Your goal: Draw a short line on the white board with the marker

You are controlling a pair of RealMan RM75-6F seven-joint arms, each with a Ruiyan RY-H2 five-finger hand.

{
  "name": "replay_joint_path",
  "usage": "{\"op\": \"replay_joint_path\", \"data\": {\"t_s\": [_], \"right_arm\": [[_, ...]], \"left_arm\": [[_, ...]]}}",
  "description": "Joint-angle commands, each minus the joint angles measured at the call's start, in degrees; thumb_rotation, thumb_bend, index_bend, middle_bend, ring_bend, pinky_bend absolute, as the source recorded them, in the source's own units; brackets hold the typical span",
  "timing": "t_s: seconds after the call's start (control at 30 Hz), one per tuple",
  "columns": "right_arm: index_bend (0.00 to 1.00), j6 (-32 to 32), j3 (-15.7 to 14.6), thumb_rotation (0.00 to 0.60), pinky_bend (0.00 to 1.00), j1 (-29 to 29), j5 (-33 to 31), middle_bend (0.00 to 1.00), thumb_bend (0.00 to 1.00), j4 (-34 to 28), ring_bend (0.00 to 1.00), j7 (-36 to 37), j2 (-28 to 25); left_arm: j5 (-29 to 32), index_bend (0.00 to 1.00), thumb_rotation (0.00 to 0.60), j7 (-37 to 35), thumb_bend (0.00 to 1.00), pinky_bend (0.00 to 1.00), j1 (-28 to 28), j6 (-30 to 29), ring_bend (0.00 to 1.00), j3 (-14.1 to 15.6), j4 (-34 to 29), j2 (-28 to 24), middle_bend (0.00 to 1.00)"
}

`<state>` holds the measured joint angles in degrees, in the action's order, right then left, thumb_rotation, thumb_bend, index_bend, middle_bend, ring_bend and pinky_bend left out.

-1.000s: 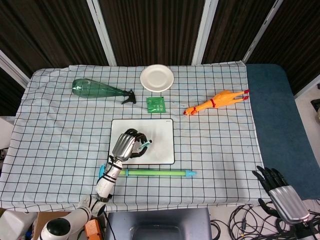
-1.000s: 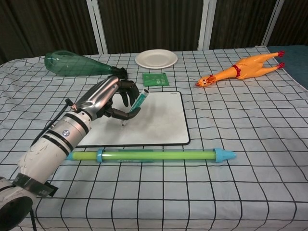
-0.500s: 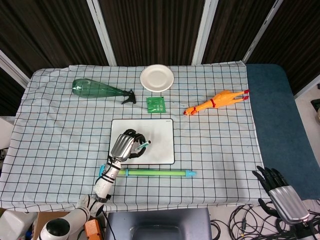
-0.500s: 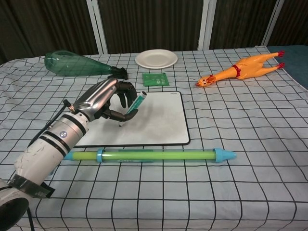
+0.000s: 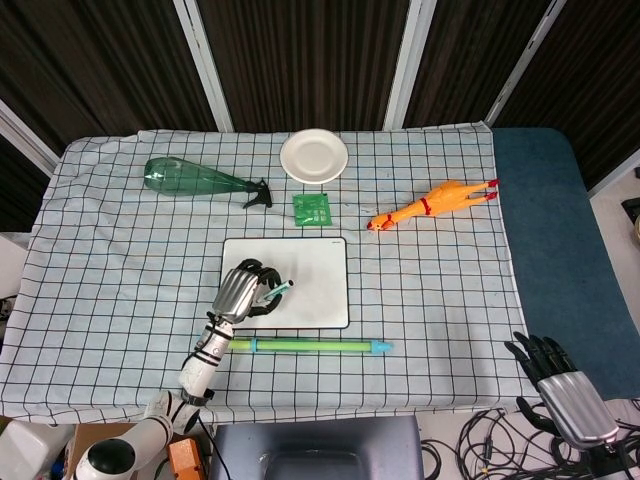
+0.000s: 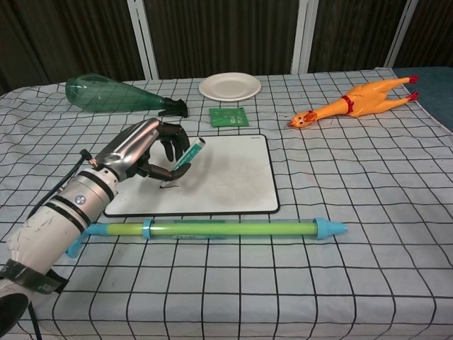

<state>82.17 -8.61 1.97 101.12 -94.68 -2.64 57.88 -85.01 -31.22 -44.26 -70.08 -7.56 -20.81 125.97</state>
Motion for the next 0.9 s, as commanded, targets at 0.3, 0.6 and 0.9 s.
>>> {"op": "replay_joint_path", "data": {"t_s": [0.3, 0.6, 0.9], "right_arm": [[0.00, 0.09, 0.23, 0.600, 0.07, -0.06, -0.35, 0.00, 0.33, -0.11, 0.00, -0.23, 0.09], [0.00, 1.38, 0.60, 0.600, 0.07, -0.42, -0.56, 0.00, 0.33, 0.09, 0.00, 1.01, -0.29], [0.00, 2.66, 0.18, 0.600, 0.07, -0.93, 0.69, 0.00, 0.33, 0.28, 0.00, 1.68, -0.54]], "left_arm": [[-0.26, 0.78, 0.600, -1.15, 0.50, 0.31, 0.90, -0.75, 0.52, 0.54, 0.51, -0.75, 0.75], [-1.74, 0.78, 0.600, -1.36, 0.51, 0.31, 1.44, -7.09, 0.52, 0.85, -2.70, -2.77, 0.76], [-2.76, 0.78, 0.600, 5.81, 0.50, 0.30, 4.39, -10.41, 0.50, 2.08, -4.25, -10.58, 0.76]]}}
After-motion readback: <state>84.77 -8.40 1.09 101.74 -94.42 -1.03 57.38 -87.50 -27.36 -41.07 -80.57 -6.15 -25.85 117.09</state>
